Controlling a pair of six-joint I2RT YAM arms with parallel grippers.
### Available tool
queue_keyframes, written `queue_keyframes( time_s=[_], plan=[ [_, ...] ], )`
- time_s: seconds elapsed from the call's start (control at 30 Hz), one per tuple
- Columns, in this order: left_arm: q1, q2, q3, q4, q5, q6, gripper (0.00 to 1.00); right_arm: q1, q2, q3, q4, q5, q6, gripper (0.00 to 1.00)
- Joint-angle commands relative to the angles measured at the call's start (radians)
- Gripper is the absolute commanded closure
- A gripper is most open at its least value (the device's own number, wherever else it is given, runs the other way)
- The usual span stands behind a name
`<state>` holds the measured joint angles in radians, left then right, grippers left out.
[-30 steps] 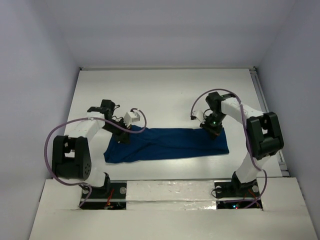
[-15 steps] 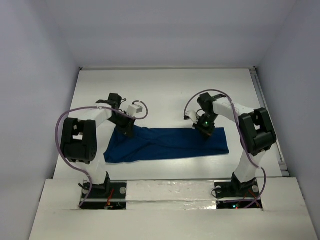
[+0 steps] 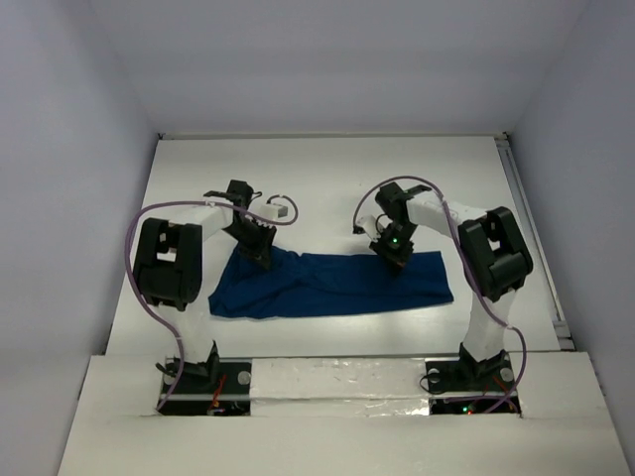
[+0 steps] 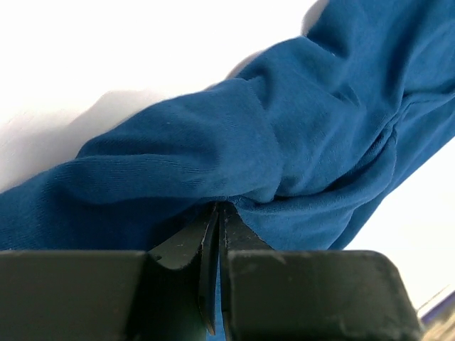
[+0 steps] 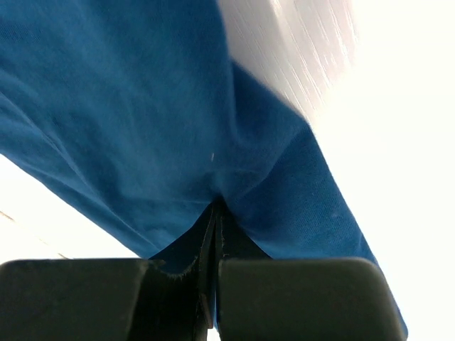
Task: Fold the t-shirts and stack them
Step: Rotate the tshirt 90 degrees
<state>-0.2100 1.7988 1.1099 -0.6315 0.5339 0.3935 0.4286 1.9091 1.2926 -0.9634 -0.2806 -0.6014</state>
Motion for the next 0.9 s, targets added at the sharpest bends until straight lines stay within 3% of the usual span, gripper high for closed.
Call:
queue_keyframes(
  time_s=[0.0, 0.3, 0.43, 0.63, 0.87],
  plan=[
    [-0.008, 0.089, 0.018, 0.046, -0.063, -0.031, 1.0, 0.042, 0.047, 0.042, -0.007, -0.018, 0.045, 1.0],
    [-0.017, 0.083, 0.011, 0.067, -0.106, -0.045, 1.0, 0.071, 0.064, 0.011, 0.002, -0.029, 0.103, 1.0],
    [0.003, 0.082, 0.08, 0.081, -0.155, -0.099, 1.0, 0.071, 0.036, -0.004, 0.014, -0.016, 0.153, 1.0],
    [0.003, 0.158, 0.304, 0.038, -0.149, -0.142, 1.0, 0.071, -0.031, -0.021, 0.012, -0.04, 0.193, 1.0],
    [0.012, 0.336, 0.718, -0.062, -0.158, -0.189, 1.0, 0.071, -0.077, -0.044, 0.034, -0.055, 0.235, 1.0]
  ],
)
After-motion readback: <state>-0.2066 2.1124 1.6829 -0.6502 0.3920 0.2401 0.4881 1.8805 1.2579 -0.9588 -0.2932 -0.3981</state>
